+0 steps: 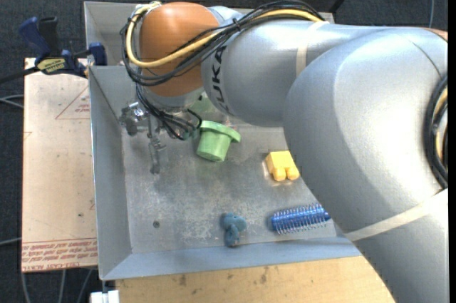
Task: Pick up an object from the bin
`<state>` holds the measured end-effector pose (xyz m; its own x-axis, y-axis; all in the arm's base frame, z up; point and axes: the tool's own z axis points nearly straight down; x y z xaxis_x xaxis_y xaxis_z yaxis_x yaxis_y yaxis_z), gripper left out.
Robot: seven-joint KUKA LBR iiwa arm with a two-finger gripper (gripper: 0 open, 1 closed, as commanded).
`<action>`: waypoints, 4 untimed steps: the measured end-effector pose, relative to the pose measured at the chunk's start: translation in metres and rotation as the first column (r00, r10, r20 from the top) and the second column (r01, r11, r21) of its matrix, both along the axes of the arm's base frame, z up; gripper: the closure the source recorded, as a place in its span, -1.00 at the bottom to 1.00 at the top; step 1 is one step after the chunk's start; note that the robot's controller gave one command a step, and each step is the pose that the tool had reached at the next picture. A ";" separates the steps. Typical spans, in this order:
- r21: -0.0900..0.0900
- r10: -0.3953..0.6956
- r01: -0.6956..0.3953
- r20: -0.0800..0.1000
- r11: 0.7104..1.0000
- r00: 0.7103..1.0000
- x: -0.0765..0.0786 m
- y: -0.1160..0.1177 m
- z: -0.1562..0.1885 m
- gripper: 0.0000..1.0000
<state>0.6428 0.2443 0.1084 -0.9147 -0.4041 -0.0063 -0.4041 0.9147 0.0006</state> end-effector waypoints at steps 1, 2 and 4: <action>-0.002 -0.024 0.024 -0.011 1.000 1.000 -0.134 0.002 -0.006 -1.00; 0.000 -0.030 0.030 0.006 1.000 1.000 -0.155 -0.081 -0.034 -1.00; -0.001 0.125 -0.125 0.004 0.992 0.992 -0.152 -0.171 -0.039 -1.00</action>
Offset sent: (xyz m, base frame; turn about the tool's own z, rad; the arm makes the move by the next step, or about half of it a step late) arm -0.1312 0.0000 -0.0049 0.0287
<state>0.4904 0.0735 0.0693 -0.8570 -0.5152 -0.0092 -0.5152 0.8570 -0.0020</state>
